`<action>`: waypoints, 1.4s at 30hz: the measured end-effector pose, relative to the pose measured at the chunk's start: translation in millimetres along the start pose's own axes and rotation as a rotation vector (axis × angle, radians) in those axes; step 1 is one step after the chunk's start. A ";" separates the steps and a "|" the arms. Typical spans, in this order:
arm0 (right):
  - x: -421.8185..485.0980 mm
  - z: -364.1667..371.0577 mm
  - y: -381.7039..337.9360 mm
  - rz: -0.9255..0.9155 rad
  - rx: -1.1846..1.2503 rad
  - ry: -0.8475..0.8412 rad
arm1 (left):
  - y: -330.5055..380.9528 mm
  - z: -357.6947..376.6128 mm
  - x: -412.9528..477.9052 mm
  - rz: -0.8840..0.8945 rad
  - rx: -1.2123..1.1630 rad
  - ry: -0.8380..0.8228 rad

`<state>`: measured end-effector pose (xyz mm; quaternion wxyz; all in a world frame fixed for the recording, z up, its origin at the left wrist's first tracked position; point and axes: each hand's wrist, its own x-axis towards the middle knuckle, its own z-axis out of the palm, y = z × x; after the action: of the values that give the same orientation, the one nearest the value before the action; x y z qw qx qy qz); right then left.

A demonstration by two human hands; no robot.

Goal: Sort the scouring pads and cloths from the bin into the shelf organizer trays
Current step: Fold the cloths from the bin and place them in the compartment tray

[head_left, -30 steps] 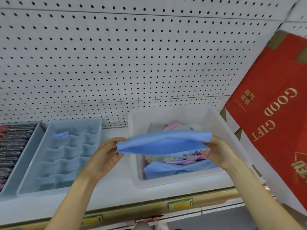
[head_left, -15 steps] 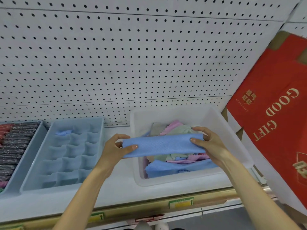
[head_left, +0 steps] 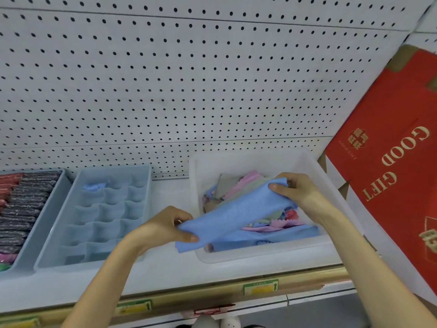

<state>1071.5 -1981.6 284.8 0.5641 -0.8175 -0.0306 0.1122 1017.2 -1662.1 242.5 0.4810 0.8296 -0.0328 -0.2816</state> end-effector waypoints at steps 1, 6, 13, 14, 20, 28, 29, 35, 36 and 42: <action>-1.1 0.2 -8.0 -0.031 -0.020 -0.033 | 3.4 -1.6 0.5 -0.001 0.058 -0.046; -6.8 4.2 -52.5 -0.155 -0.127 -0.197 | 29.2 -4.5 14.7 0.056 0.158 -0.203; -0.8 2.7 -100.4 -0.251 -0.311 -0.344 | 100.5 31.2 27.6 0.328 -0.236 -0.366; 0.8 -0.1 -104.3 -0.238 -0.328 -0.332 | 103.3 36.3 28.7 0.325 -0.304 -0.356; 11.4 -17.4 -108.9 -0.190 -0.447 -0.349 | 108.2 55.0 28.8 0.287 -0.530 -0.334; 24.7 -9.7 -89.2 -0.119 -0.389 -0.357 | 107.3 70.7 21.0 0.197 -0.716 -0.499; 25.7 -8.1 -84.8 -0.114 -0.380 -0.353 | 106.1 72.3 20.8 0.180 -0.734 -0.504; 27.7 -1.1 -58.5 -0.101 -0.349 -0.264 | 101.9 81.5 19.7 0.109 -0.841 -0.611; 29.0 -0.5 -54.2 -0.096 -0.379 -0.249 | 101.6 83.3 20.0 0.095 -0.858 -0.634; 29.5 12.6 -31.8 0.038 -0.529 -0.067 | 95.8 92.2 22.6 0.056 -0.941 -0.724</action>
<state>1099.9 -1953.4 305.7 0.3274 -0.9327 -0.0621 0.1381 1010.9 -1792.6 276.0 0.7625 0.3772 -0.0885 -0.5182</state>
